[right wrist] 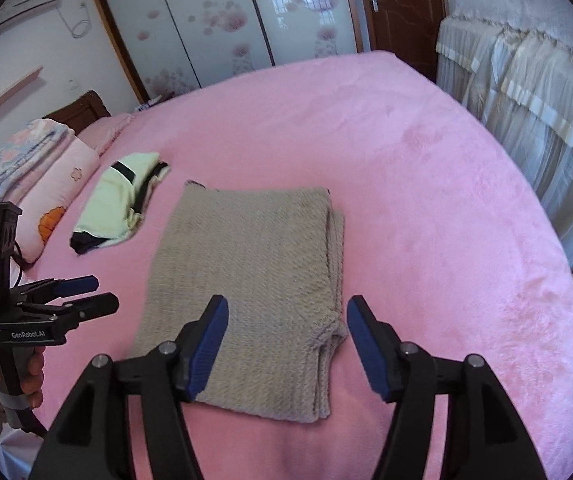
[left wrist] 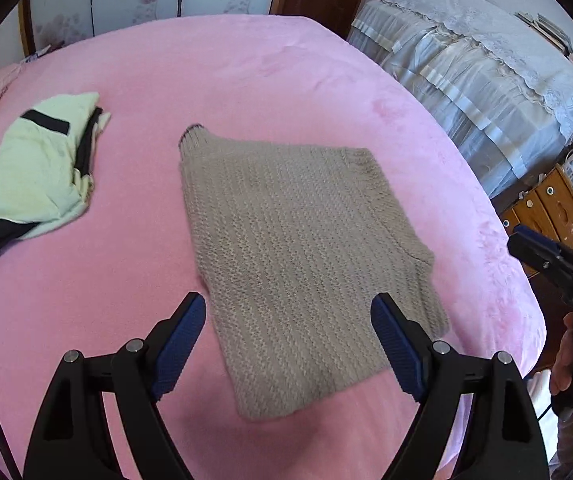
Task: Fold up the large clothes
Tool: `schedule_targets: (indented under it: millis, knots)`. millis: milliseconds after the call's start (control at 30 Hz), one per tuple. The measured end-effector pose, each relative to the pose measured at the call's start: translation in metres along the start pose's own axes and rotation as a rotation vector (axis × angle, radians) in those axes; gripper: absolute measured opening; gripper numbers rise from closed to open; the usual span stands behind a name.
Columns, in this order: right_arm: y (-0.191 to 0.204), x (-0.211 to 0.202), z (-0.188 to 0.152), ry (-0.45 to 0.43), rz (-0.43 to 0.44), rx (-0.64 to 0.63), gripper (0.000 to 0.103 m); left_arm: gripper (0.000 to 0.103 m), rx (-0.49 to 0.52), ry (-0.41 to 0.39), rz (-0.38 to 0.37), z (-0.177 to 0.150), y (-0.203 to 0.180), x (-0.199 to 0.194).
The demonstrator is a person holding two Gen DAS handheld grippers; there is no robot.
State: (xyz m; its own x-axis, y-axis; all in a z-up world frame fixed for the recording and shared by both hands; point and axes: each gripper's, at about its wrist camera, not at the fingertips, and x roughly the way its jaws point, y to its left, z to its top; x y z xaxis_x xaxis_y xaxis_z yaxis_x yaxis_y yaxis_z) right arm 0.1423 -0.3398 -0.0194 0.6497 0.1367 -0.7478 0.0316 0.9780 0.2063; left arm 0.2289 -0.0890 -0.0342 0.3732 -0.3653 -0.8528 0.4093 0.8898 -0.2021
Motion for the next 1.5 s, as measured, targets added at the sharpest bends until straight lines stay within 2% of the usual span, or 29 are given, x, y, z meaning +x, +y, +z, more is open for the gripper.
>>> schedule_targets:
  millis: [67, 133, 167, 267, 367, 433, 533, 600, 767, 833, 967, 1167, 1267, 1367, 1500]
  knots:
    - [0.007, -0.023, 0.008, -0.05, 0.011, -0.012, 0.064, 0.084, 0.007, 0.004, 0.004, 0.004, -0.002, -0.016]
    - [0.012, -0.044, 0.016, -0.09, 0.029, -0.02, 0.075, 0.085, 0.011, 0.007, 0.001, 0.009, -0.005, -0.035]
    - [0.014, -0.051, 0.019, -0.104, 0.037, -0.022, 0.077, 0.085, 0.01, 0.002, -0.006, 0.011, -0.006, -0.04]
    - [0.021, -0.069, 0.027, -0.145, 0.042, -0.048, 0.081, 0.085, 0.014, -0.057, -0.016, 0.015, -0.009, -0.065]
    - [0.023, -0.069, 0.026, -0.137, 0.06, -0.063, 0.084, 0.089, 0.032, -0.103, -0.024, 0.013, -0.012, -0.077]
    - [0.019, -0.055, 0.021, -0.089, 0.098, -0.063, 0.084, 0.093, 0.04, -0.123, -0.019, 0.01, -0.012, -0.076]
    - [0.01, -0.028, 0.01, -0.032, 0.115, -0.049, 0.084, 0.093, 0.051, -0.111, -0.025, 0.006, -0.006, -0.056]
    - [0.003, -0.01, 0.004, -0.008, 0.117, -0.033, 0.084, 0.093, 0.039, -0.077, -0.044, 0.002, 0.002, -0.032]
    - [-0.027, 0.054, -0.012, 0.116, 0.093, 0.048, 0.084, 0.093, 0.006, 0.0, -0.049, -0.007, 0.027, 0.035]
    - [-0.044, 0.079, -0.018, 0.158, 0.101, 0.1, 0.084, 0.093, -0.028, 0.057, -0.084, -0.01, 0.042, 0.069]
    - [-0.066, 0.121, -0.028, 0.229, 0.152, 0.183, 0.084, 0.093, -0.09, 0.118, -0.12, -0.016, 0.064, 0.117]
    - [-0.084, 0.177, -0.039, 0.312, 0.26, 0.272, 0.084, 0.093, -0.142, 0.142, -0.221, -0.02, 0.079, 0.161]
    - [-0.088, 0.196, -0.04, 0.317, 0.329, 0.305, 0.084, 0.093, -0.151, 0.131, -0.272, -0.019, 0.08, 0.175]
    - [-0.086, 0.208, -0.038, 0.309, 0.396, 0.304, 0.086, 0.099, -0.145, 0.118, -0.287, -0.018, 0.076, 0.182]
    - [-0.085, 0.226, -0.037, 0.331, 0.452, 0.335, 0.093, 0.102, -0.141, 0.127, -0.298, -0.015, 0.075, 0.19]
